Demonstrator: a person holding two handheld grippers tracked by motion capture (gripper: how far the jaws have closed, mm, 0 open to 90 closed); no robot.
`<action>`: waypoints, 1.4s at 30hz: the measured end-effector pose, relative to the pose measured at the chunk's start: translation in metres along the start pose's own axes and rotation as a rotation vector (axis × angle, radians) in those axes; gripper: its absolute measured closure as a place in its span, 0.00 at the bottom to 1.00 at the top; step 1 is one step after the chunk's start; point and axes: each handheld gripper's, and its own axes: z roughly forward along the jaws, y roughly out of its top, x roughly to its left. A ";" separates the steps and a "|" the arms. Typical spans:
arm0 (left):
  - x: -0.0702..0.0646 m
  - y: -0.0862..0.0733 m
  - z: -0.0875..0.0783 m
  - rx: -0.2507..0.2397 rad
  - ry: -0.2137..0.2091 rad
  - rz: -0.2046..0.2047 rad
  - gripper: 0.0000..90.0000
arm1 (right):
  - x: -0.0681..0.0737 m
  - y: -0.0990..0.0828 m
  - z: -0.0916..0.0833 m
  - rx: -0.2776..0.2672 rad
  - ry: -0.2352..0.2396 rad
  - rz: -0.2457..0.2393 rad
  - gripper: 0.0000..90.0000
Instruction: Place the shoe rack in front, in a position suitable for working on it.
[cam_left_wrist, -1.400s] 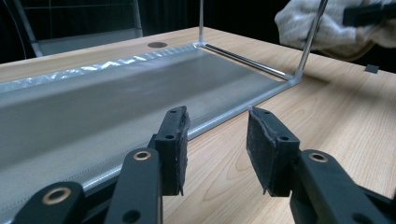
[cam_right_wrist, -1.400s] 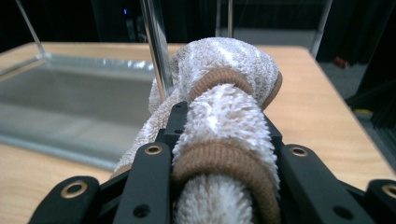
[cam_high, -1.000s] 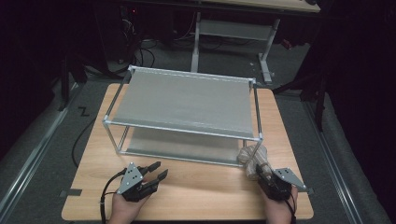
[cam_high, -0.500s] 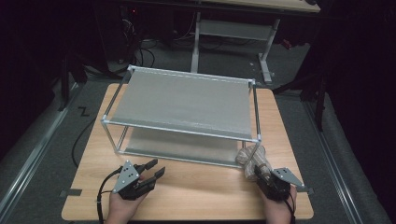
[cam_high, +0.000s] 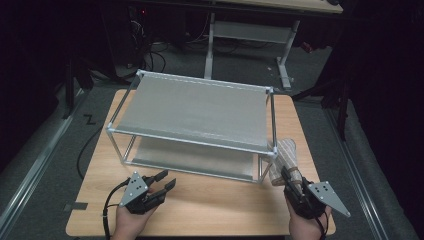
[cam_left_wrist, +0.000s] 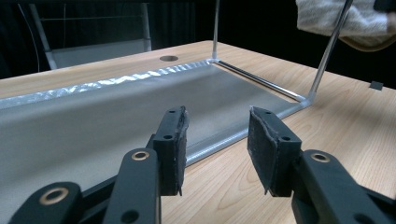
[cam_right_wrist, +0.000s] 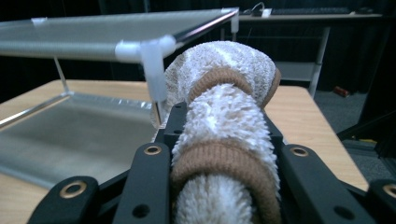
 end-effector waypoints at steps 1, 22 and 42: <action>0.000 0.000 0.000 0.001 0.001 0.001 0.64 | -0.001 0.001 -0.001 -0.008 -0.002 0.000 0.74; 0.000 0.057 -0.003 -0.073 0.095 0.016 0.64 | -0.013 -0.019 0.009 0.068 -0.003 0.035 0.74; 0.013 0.082 0.024 -0.080 0.196 0.027 0.63 | -0.008 -0.024 0.011 0.087 0.010 0.019 0.74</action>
